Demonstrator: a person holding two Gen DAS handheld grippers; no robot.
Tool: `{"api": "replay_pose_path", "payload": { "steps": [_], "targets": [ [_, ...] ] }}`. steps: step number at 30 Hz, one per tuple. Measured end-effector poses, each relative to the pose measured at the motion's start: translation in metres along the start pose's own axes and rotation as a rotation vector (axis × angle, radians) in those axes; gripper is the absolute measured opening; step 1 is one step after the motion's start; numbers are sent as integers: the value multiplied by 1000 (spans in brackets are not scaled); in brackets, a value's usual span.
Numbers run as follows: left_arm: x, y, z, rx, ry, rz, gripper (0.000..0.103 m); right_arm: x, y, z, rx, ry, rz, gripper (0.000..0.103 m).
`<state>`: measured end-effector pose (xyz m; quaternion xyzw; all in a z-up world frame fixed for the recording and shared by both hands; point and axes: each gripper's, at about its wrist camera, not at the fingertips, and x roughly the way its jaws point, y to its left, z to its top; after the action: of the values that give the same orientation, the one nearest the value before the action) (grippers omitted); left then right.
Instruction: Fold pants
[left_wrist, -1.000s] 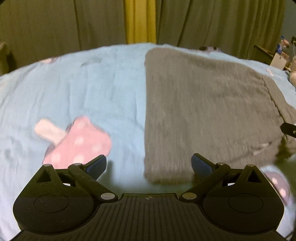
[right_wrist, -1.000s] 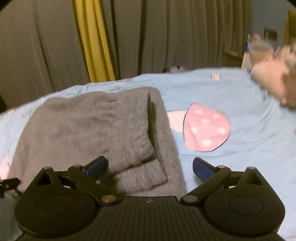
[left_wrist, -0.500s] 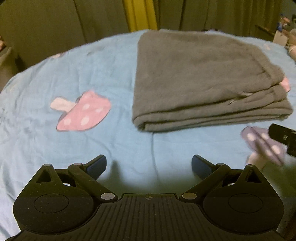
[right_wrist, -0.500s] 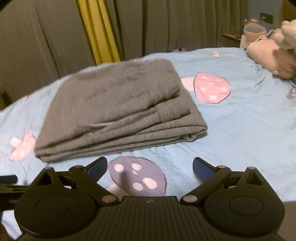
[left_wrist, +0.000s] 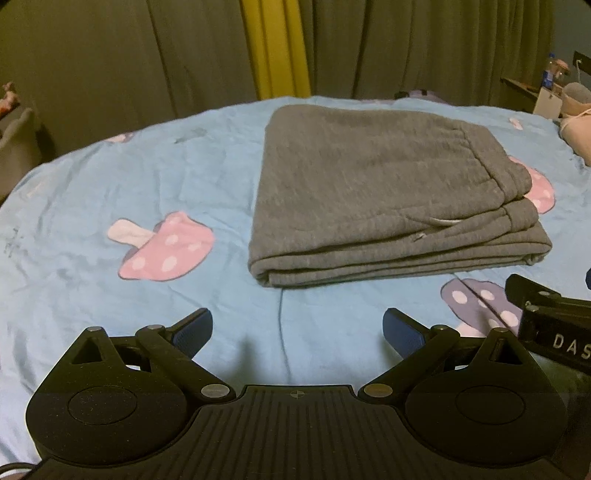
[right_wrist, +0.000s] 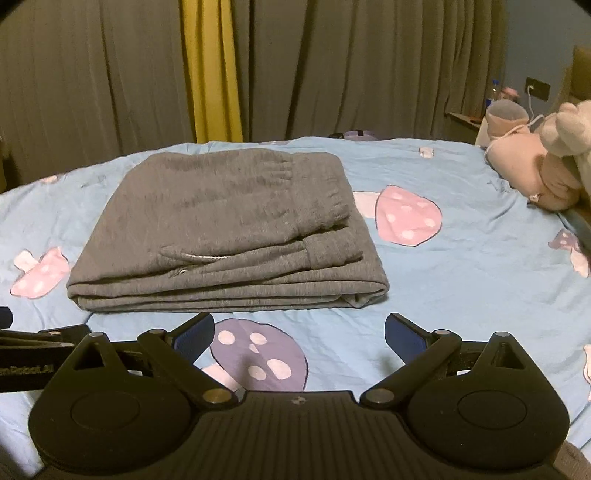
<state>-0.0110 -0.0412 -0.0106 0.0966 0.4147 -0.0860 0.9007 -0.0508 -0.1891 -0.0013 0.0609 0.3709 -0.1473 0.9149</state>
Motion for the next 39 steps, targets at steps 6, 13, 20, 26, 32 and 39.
{"api": "replay_pose_path", "payload": {
  "steps": [6,13,20,26,32,39],
  "targets": [
    [12,-2,2,-18,1,-12,101,8,5,0,-27,-19,-17,99],
    [26,0,4,-42,20,-13,101,18,2,3,-14,-11,-19,99],
    [28,4,5,-63,17,-21,101,22,2,3,-10,3,-21,99],
    [27,5,5,-65,13,-20,101,21,3,2,-18,3,-24,99],
    [25,7,5,-71,7,-20,101,21,2,2,-10,6,-23,99],
    [26,6,5,-69,14,-20,101,21,1,2,-8,5,-23,99]
  ]
}}
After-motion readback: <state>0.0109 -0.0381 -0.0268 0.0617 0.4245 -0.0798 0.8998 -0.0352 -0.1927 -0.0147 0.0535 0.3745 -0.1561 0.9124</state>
